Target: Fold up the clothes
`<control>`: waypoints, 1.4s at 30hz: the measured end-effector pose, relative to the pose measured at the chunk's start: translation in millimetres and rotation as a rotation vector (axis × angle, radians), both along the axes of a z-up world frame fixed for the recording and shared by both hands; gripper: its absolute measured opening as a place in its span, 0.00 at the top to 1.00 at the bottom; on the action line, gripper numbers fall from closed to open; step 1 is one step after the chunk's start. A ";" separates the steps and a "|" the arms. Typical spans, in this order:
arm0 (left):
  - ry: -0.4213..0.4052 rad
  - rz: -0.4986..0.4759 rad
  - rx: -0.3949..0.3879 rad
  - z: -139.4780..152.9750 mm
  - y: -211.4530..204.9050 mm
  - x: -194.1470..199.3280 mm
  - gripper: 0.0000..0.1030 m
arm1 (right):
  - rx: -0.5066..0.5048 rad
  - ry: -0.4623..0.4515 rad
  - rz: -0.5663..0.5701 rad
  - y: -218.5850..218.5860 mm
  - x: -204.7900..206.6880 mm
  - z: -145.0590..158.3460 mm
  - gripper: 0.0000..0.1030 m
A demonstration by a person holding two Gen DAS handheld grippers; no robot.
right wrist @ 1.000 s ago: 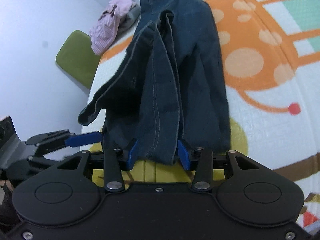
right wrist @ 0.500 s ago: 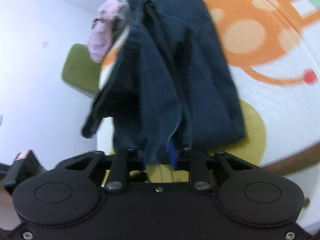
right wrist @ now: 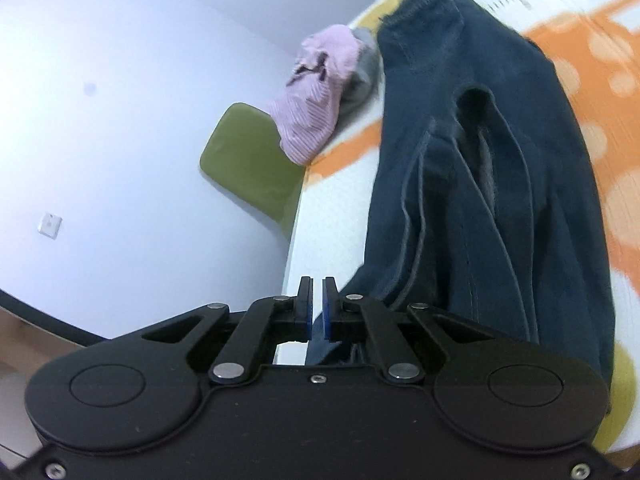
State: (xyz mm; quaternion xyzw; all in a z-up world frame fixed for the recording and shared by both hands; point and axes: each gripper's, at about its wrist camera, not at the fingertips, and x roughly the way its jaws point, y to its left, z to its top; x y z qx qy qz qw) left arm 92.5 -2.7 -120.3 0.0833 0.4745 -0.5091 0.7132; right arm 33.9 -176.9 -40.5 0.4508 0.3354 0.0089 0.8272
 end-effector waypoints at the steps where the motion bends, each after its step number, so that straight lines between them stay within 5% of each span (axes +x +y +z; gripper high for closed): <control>1: 0.020 0.015 -0.005 -0.9 -0.3 3.7 0.50 | -0.015 0.008 -0.001 0.2 0.7 2.3 0.80; 3: 0.061 0.039 -0.007 -4.2 -2.9 8.2 0.50 | -0.040 0.035 -0.003 0.2 2.8 4.8 0.61; 13: 0.227 0.176 -0.016 -21.0 -2.6 30.2 0.55 | -0.044 0.271 -0.017 3.6 19.9 -26.2 0.62; 17: 0.311 0.260 0.012 -28.2 0.3 44.7 0.76 | -0.002 0.305 -0.052 1.0 29.3 -38.5 0.85; 21: 0.403 0.319 -0.012 -31.6 7.3 58.5 0.84 | 0.059 0.282 -0.100 -5.8 28.3 -41.6 0.91; 29: 0.415 0.393 -0.088 -23.4 21.6 75.6 0.86 | 0.058 0.156 -0.228 -39.2 -0.7 -14.6 0.92; 35: 0.434 0.461 -0.123 -24.5 35.9 91.9 0.87 | -0.046 0.229 -0.206 -35.1 -27.6 -24.9 0.92; 42: 0.426 0.446 -0.127 -19.6 31.0 98.6 0.87 | -0.013 0.315 -0.167 -16.5 -41.3 -59.4 0.89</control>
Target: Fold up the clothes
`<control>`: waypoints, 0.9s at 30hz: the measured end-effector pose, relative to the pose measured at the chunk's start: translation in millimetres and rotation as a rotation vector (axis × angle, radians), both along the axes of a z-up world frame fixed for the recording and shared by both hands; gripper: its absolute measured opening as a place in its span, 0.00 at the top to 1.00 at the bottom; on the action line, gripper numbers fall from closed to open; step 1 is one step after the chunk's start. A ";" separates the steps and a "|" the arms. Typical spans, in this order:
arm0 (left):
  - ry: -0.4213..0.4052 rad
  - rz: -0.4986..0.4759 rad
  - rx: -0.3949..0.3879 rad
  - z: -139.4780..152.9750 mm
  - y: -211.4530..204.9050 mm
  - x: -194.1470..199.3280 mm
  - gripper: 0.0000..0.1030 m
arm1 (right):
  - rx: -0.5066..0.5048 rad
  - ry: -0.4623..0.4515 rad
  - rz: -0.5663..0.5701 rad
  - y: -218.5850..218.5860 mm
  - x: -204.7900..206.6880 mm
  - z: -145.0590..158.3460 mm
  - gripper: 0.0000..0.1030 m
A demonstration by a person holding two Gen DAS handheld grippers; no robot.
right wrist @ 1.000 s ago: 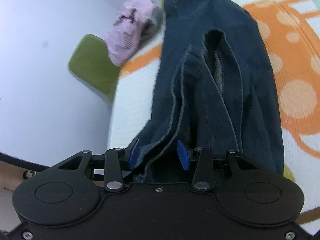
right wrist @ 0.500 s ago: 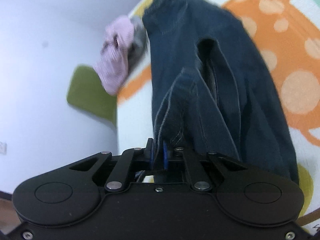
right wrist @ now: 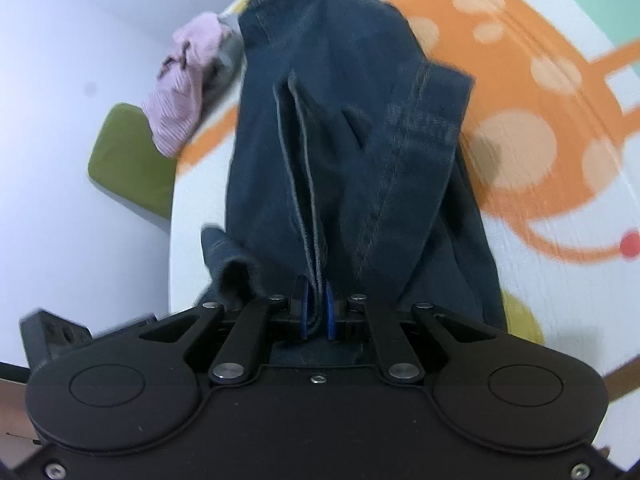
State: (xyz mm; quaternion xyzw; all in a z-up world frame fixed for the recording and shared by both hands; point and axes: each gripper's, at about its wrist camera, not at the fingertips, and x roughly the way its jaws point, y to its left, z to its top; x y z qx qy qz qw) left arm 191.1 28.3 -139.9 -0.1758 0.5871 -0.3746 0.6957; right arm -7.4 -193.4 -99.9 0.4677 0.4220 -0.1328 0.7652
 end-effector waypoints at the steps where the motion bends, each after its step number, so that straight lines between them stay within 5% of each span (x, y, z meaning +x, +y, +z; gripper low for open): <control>1: 0.005 0.002 0.000 -0.8 2.1 0.0 0.87 | 0.008 0.001 -0.001 1.3 -2.2 -1.3 0.89; 13: -0.093 0.021 0.041 26.3 13.8 17.4 0.84 | -0.023 -0.043 0.011 -0.6 -6.8 19.1 0.84; 21: -0.060 0.059 0.049 17.2 14.1 34.7 0.82 | -0.104 -0.082 0.005 -5.2 3.6 45.8 0.65; 27: -0.033 0.133 0.059 4.8 12.9 53.9 0.82 | -0.073 -0.013 0.002 -5.1 2.2 30.8 0.64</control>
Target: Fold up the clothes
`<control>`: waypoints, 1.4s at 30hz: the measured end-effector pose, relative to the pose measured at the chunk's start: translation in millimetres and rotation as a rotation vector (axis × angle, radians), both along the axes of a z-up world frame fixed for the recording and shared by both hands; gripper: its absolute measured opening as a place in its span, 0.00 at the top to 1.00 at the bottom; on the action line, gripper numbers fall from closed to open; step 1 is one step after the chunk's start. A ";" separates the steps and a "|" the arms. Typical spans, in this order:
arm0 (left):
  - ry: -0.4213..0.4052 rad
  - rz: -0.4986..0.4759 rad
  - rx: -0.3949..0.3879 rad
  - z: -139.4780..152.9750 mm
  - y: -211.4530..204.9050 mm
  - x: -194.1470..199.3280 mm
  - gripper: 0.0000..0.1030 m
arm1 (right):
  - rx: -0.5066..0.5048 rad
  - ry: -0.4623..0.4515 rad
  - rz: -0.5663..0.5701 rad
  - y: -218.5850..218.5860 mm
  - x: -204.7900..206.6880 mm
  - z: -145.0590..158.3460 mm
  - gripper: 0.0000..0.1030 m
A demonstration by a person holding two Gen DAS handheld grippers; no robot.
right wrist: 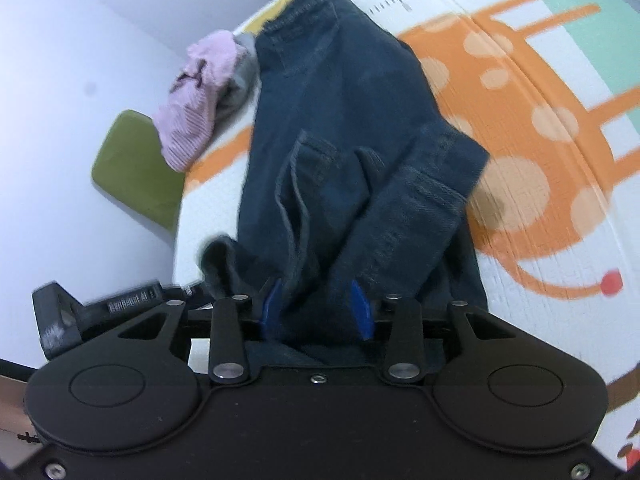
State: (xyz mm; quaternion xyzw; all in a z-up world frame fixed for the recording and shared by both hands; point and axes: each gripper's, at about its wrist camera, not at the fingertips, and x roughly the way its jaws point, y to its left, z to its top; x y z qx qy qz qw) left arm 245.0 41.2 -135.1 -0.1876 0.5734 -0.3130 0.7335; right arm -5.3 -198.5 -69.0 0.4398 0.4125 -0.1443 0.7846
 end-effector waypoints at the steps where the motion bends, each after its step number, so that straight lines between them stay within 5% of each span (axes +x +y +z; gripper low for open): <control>1: 0.007 0.014 -0.001 -1.7 0.0 2.7 0.82 | 0.015 0.012 0.001 0.7 -1.9 -5.4 0.64; 10: 0.133 0.172 0.000 -32.7 7.6 26.2 0.82 | 0.083 0.077 0.121 29.8 -2.7 -40.1 0.64; 21: 0.125 0.162 -0.007 -25.7 12.7 23.8 0.80 | -0.016 0.073 0.321 80.9 40.2 -47.1 0.64; 26: 0.082 0.141 0.013 -16.2 17.4 19.4 0.73 | -0.088 0.092 0.265 76.6 55.7 -48.0 0.64; 30: 0.021 0.149 0.083 -5.5 21.6 13.8 0.58 | -0.088 0.030 0.189 57.3 62.8 -37.8 0.64; 38: -0.149 -0.052 0.055 23.5 14.6 -18.0 0.58 | -0.071 -0.060 0.130 30.5 81.3 -18.1 0.64; 42: -0.161 -0.180 0.085 25.6 1.3 -36.6 0.57 | -0.078 -0.058 0.124 28.0 71.3 -12.5 0.64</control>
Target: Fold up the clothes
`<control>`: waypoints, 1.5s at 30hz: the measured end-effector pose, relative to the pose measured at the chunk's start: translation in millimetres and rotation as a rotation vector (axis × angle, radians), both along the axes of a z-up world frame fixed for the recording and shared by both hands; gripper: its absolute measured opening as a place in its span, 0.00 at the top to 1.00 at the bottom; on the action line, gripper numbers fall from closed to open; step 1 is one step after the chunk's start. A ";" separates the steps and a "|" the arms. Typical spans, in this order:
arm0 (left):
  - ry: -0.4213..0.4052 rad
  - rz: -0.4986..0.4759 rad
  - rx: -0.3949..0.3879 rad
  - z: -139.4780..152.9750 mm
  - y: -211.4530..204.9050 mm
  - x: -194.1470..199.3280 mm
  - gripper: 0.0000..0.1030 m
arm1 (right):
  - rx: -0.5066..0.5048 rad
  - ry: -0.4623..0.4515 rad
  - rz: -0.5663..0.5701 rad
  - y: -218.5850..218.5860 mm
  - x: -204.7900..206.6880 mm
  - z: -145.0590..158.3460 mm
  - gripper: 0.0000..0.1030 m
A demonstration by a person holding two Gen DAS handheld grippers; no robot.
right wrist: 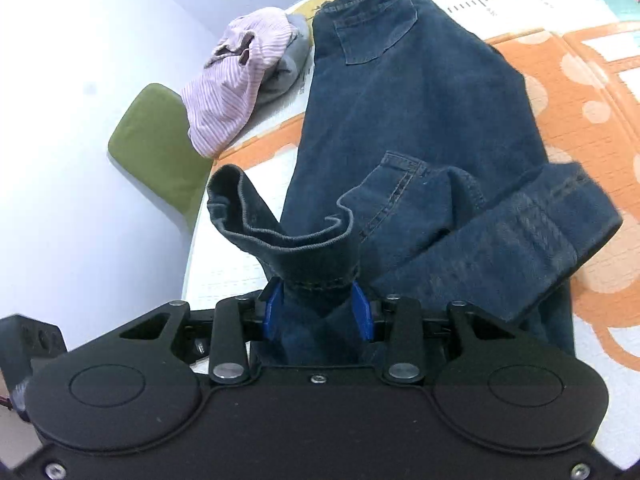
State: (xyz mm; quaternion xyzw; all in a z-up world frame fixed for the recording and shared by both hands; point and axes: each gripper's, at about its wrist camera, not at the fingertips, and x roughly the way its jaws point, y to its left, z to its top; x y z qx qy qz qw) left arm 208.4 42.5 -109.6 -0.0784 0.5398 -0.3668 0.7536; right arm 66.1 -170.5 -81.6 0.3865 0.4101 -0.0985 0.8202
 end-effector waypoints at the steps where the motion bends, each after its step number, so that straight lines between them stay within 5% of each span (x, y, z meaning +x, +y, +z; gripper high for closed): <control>1: 0.012 -0.013 0.001 -1.0 -1.8 -3.4 0.56 | 0.006 0.004 -0.006 -0.8 -1.0 0.3 0.64; 20: 0.160 -0.087 0.111 -25.3 -44.0 -31.1 0.45 | 0.018 0.054 -0.228 -50.9 -72.6 -2.9 0.64; 23: 0.184 -0.063 0.113 -28.9 -46.4 -27.5 0.48 | 0.030 0.072 -0.274 -60.5 -77.7 -11.7 0.64; 26: 0.221 -0.029 0.106 -33.5 -45.8 -21.3 0.74 | 0.062 0.077 -0.337 -71.3 -83.1 -20.1 0.64; 37: 0.259 0.003 0.011 -30.6 -35.1 -6.5 0.87 | 0.150 0.007 -0.441 -115.1 -81.5 -32.7 0.63; 39: 0.263 0.015 -0.011 -27.1 -32.1 -2.3 0.87 | 0.172 -0.013 -0.440 -115.6 -78.1 -33.5 0.66; 41: 0.267 0.033 -0.037 -23.9 -28.9 2.6 0.87 | 0.182 -0.066 -0.418 -113.1 -74.8 -29.5 0.87; 45: 0.281 0.089 -0.106 -15.8 -22.7 17.4 0.87 | 0.213 -0.153 -0.399 -112.2 -67.1 -16.8 0.94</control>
